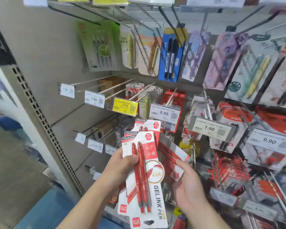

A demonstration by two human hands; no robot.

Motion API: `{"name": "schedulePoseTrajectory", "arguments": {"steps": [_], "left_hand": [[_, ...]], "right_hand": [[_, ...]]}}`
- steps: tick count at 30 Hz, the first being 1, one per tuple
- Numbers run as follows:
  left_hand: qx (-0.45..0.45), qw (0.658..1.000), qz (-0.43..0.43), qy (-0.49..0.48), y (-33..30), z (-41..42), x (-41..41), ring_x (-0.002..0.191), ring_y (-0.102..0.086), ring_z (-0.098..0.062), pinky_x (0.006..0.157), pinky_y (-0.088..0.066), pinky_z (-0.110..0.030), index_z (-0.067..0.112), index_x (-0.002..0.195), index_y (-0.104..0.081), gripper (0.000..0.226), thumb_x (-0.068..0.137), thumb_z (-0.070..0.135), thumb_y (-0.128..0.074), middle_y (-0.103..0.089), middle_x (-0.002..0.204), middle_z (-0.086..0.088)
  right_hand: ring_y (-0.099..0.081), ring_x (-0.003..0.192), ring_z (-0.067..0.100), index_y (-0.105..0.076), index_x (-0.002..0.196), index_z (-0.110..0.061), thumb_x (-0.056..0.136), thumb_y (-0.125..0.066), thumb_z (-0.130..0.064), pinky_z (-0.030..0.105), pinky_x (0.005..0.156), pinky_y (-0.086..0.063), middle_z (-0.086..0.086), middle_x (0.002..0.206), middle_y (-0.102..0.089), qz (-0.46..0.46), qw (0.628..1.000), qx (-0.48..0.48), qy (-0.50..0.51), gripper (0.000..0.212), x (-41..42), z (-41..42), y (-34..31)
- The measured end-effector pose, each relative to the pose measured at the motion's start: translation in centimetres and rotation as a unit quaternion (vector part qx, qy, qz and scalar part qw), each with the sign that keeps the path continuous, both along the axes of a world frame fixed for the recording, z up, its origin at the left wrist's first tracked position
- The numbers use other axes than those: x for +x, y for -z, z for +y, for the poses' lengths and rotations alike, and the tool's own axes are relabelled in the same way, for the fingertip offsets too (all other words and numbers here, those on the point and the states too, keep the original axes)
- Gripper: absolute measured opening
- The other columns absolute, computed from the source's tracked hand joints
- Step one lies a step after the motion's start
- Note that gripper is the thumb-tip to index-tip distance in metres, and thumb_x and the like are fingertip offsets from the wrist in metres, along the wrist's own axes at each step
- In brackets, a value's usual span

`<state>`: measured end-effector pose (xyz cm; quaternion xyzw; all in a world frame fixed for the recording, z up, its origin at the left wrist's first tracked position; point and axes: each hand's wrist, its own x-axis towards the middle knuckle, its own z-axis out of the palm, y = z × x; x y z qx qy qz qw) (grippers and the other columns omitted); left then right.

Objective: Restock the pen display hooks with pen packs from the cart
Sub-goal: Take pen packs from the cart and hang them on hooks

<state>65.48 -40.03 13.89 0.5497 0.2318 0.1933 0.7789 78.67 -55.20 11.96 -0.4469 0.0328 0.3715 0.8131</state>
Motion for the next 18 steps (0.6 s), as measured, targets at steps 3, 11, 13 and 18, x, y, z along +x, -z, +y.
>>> {"name": "schedulePoseTrajectory", "arguments": {"steps": [3, 11, 13, 18], "left_hand": [[-0.004, 0.999, 0.029, 0.021, 0.6, 1.1, 0.4, 0.067, -0.074, -0.031, 0.067, -0.063, -0.041, -0.008, 0.114, -0.059, 0.053, 0.069, 0.019, -0.067, -0.075, 0.086, -0.021], [-0.015, 0.986, 0.072, 0.151, 2.0, 3.7, 0.7, 0.058, -0.073, -0.028, 0.063, -0.061, -0.041, -0.004, 0.103, -0.064, 0.051, 0.056, 0.014, -0.070, -0.074, 0.079, -0.023], [-0.009, 0.979, 0.069, 0.191, 2.0, 4.0, 0.9, 0.063, -0.074, -0.030, 0.072, -0.059, -0.043, -0.001, 0.103, -0.070, 0.059, 0.048, 0.021, -0.074, -0.075, 0.086, -0.024], [0.017, 0.955, 0.076, 0.285, 1.1, 3.8, 1.8, 0.074, -0.074, -0.028, 0.079, -0.059, -0.044, 0.007, 0.112, -0.068, 0.065, 0.049, 0.024, -0.071, -0.077, 0.094, -0.017]], "right_hand": [[-0.076, 0.089, 0.035, -0.067, 0.123, 0.003, 0.094, -0.051, 0.001, 0.039, 0.065, -0.062, 0.026, 0.114, -0.073, -0.007, 0.999, 0.008, -0.041, 0.033, 0.2, -1.0, 1.0], [-0.068, 0.116, 0.031, -0.072, 0.121, -0.004, 0.096, -0.057, -0.025, 0.045, 0.104, -0.045, 0.019, 0.126, -0.071, -0.120, 0.974, -0.097, -0.168, 0.036, 0.7, -2.1, 0.4], [-0.059, 0.132, 0.027, -0.063, 0.135, -0.005, 0.091, -0.072, -0.032, 0.045, 0.116, -0.038, 0.013, 0.134, -0.068, -0.133, 0.976, -0.104, -0.137, 0.053, 0.8, -1.2, 0.0], [-0.073, 0.097, 0.024, -0.074, 0.113, -0.012, 0.101, -0.060, -0.016, 0.030, 0.079, -0.053, 0.014, 0.108, -0.078, -0.251, 0.949, -0.163, -0.100, 0.018, 1.4, 0.6, -2.9]]}}
